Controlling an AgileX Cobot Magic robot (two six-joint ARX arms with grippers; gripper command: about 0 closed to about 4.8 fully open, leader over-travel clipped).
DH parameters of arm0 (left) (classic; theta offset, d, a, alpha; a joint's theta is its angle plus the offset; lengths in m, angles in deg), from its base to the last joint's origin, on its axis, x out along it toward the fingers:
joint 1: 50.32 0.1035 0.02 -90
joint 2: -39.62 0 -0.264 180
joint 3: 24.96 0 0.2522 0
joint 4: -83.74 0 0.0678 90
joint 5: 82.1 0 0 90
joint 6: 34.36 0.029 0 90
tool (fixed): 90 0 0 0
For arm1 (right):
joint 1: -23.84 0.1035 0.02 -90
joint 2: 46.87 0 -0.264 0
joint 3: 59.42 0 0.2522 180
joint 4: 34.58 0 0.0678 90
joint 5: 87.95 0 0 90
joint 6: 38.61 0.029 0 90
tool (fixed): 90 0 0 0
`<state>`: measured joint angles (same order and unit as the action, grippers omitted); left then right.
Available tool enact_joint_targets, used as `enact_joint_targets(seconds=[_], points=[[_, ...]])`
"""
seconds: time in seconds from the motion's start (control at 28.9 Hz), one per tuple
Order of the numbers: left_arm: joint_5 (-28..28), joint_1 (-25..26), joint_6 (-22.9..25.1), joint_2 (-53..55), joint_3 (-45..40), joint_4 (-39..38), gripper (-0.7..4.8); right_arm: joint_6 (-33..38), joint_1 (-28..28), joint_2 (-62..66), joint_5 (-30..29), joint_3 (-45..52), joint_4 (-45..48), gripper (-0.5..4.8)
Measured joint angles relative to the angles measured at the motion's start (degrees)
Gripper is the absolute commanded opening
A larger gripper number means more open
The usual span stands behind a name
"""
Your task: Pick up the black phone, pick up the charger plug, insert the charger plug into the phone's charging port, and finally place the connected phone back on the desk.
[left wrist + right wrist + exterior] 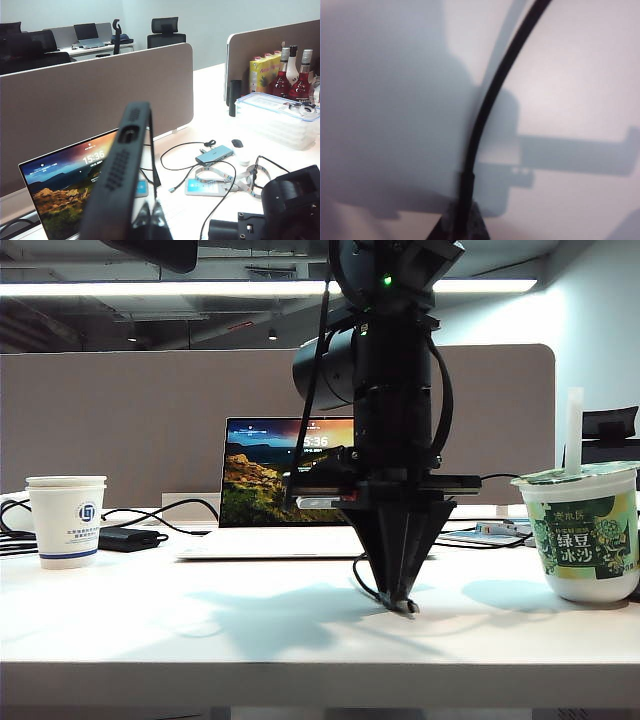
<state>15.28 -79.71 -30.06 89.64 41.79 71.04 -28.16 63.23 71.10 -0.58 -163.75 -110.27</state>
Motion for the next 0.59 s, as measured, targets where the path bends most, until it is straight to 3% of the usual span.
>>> enact_joint_targets(seconds=[0.24,0.59], points=[[0.00,0.00,0.00,0.02,0.00,0.00,-0.07,-0.09,-0.46,0.11,-6.71,-0.87,-1.27,-0.04],[0.00,0.00,0.00,0.02,0.00,0.00,-0.07,-3.85,-2.80,-0.81,-15.04,-11.08,-7.28,-0.04]])
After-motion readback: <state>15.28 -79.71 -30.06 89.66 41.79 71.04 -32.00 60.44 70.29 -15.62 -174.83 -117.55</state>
